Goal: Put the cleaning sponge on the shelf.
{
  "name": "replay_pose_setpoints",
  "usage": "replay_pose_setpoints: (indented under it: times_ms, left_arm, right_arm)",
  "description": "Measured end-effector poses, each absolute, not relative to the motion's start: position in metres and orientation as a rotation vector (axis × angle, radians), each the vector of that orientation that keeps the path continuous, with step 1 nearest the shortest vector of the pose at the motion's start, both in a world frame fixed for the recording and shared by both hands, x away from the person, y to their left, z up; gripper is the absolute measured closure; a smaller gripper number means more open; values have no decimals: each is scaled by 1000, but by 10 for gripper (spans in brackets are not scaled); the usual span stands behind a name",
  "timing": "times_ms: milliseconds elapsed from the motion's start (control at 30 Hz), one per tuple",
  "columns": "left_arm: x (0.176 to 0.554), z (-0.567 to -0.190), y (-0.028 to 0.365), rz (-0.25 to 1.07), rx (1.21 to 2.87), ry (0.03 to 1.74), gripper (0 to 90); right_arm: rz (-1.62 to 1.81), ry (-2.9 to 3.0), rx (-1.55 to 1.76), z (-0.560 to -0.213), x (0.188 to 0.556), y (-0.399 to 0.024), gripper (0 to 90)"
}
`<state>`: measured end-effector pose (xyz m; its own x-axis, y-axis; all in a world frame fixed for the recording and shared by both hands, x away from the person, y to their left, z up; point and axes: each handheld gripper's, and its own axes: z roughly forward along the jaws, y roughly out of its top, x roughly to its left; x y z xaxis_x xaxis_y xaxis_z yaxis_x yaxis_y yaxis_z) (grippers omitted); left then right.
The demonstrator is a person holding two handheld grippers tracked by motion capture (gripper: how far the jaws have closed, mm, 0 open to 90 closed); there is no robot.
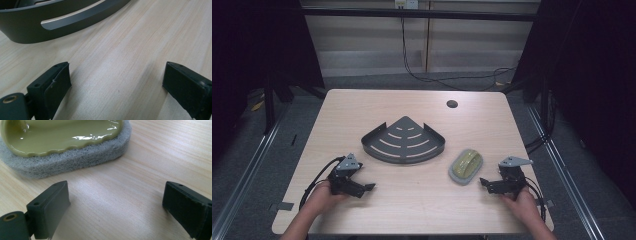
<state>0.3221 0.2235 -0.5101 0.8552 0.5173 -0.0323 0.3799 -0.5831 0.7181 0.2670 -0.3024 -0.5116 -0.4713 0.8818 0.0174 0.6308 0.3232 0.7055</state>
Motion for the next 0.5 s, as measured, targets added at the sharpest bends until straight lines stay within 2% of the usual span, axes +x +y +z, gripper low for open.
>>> replay_pose_setpoints:
  times_ms: [367, 500]
  left_arm:
    - [322, -510, 224, 231, 2261, 647, 74]
    - [322, -510, 224, 231, 2261, 647, 74]
  right_arm:
    - [840, 2300, 1374, -504, 272, -299, 70]
    - [678, 2381, 1477, -492, 278, -288, 137]
